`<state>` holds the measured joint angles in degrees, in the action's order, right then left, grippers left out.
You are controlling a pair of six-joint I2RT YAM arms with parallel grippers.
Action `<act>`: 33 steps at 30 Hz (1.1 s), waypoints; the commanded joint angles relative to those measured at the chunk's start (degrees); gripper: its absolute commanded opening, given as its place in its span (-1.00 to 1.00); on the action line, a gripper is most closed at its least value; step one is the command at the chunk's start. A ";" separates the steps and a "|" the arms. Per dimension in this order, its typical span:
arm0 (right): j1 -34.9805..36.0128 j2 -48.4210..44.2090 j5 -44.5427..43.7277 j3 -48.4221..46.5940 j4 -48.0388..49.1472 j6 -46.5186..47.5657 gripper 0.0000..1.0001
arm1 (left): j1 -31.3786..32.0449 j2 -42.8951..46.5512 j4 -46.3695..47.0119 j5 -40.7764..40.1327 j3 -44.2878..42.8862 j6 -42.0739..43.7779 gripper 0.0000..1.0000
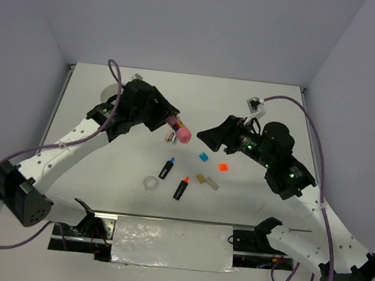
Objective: Sort the stationery into containers
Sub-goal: Pick up the stationery from the center of the board.
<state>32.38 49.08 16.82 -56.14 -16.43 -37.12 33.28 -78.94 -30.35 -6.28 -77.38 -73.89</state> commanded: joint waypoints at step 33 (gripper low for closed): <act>22.20 23.52 -29.82 -6.79 23.64 -8.93 0.36 | -1.90 13.63 3.10 -8.13 2.76 -15.06 -1.00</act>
<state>53.82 72.60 -10.07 -60.12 7.14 -44.56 31.88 -67.16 -30.04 -12.67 -72.01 -87.39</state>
